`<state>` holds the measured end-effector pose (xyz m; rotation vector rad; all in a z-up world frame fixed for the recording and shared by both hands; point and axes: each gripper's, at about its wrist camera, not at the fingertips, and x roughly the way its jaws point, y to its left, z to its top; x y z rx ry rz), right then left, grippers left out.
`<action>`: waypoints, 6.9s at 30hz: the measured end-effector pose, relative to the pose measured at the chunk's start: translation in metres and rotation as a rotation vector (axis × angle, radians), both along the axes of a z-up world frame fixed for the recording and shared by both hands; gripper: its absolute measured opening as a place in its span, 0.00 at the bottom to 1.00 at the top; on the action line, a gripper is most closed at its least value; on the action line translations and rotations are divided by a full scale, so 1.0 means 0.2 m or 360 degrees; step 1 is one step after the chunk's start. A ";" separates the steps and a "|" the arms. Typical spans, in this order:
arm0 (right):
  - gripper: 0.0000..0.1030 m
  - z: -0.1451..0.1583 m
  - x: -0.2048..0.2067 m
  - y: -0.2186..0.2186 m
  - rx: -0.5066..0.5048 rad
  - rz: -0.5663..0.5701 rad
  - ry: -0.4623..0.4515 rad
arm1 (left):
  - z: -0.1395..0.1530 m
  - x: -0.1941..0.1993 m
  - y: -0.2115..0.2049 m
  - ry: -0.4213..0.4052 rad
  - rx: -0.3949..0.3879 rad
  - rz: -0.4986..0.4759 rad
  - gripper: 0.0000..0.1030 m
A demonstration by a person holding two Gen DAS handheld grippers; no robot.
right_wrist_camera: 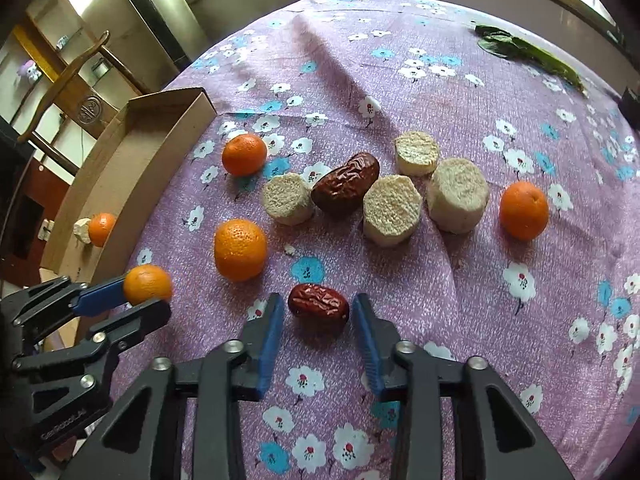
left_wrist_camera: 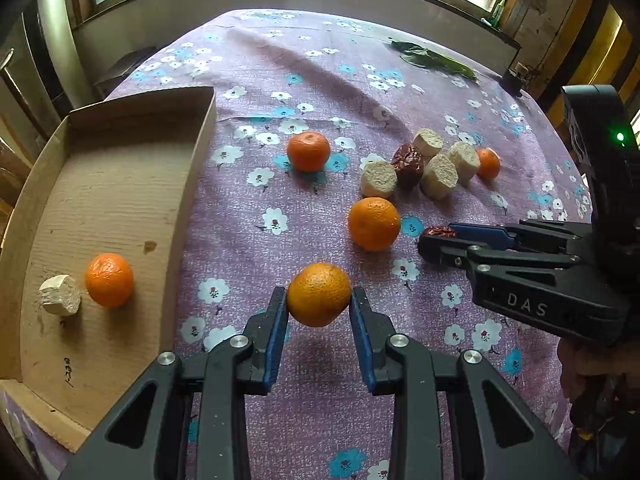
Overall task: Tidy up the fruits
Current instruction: 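Drop the orange into the box with left tool while right tool drops the date, then move both open tools back over the fruits on the tablecloth, then grasp an orange with left tool while right tool grasps a round rice cake slice, then drop the orange into the box with left tool while right tool drops the slice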
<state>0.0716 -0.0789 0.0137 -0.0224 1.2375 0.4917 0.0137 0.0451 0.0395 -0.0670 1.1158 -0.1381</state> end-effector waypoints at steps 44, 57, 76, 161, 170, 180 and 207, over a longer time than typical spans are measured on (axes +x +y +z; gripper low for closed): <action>0.33 0.26 -0.23 0.90 0.0208 0.0585 0.0022 | 0.09 -0.21 0.91 -0.0002 0.0140 0.0546 0.29; 0.33 0.12 -0.25 1.14 0.0149 0.0694 0.0094 | -0.01 -0.23 0.99 0.0069 0.0161 0.0591 0.29; 0.36 0.07 -0.23 1.21 0.0100 0.0616 0.0101 | -0.02 -0.21 0.97 0.0046 0.0208 0.0576 0.34; 0.52 0.00 0.19 -0.17 0.0129 -0.0112 -0.0017 | -0.10 0.28 -0.17 -0.0023 0.0068 -0.0035 0.79; 0.33 -0.01 0.24 -0.15 0.0069 -0.0007 -0.0041 | -0.13 0.29 -0.21 -0.0007 0.0046 -0.0111 0.57; 0.33 0.06 0.12 -0.29 0.0128 -0.0079 -0.0013 | -0.11 0.28 -0.19 0.0012 -0.0024 -0.0126 0.31; 0.33 0.28 -0.18 -0.09 0.0170 -0.0004 -0.0031 | 0.14 0.01 0.14 -0.0108 0.0040 -0.0008 0.31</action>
